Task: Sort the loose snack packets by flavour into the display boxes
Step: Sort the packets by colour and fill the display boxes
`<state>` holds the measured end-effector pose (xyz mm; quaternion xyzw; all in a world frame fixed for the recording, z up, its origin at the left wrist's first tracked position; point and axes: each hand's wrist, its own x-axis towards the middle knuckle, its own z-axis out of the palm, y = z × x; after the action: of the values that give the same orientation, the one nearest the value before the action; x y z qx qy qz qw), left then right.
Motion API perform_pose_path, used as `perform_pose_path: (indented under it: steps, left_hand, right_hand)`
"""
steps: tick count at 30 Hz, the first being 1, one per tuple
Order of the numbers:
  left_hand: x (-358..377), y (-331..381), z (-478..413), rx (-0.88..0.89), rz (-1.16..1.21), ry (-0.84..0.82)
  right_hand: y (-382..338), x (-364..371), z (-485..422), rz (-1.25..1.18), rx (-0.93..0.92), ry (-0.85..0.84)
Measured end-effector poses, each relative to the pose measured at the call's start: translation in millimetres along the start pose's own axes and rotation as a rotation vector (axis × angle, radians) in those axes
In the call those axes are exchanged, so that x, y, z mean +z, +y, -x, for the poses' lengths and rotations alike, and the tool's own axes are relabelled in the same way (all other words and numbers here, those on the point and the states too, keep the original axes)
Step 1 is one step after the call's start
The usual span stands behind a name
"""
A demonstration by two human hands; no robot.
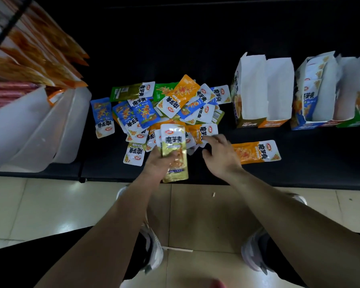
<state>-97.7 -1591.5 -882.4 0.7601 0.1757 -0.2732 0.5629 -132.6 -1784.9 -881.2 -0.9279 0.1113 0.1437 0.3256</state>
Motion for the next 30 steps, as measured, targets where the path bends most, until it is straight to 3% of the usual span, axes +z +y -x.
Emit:
perform_pose_path:
  steps: [2,4,6,10,13,18,26,30]
  left_hand:
    - [-12,-4,-9,-0.021,0.01,0.056]
    - [-18,-7,-14,-0.037,0.027,0.107]
    - [-17,-7,-17,-0.014,0.038,0.104]
    - [-6,-4,-24,0.057,-0.074,0.022]
    - [5,-2,-27,0.047,-0.117,0.004]
    - [6,-2,-25,0.034,-0.051,0.048]
    - [1,5,-28,0.042,-0.161,0.047]
    - [4,5,-21,0.062,-0.194,0.059]
  right_hand:
    - [10,1,-7,0.339,-0.113,-0.06]
    - [15,6,-9,0.459,-0.185,-0.164]
    - [17,16,-1,0.513,-0.217,-0.167]
    - [17,21,15,0.502,-0.264,-0.163]
    - [24,2,-10,0.425,-0.191,0.01]
    - [37,-13,-57,0.547,-0.114,-0.242]
    - [50,-12,-6,0.659,-0.218,-0.083]
    - [47,-19,-22,0.625,-0.226,-0.106]
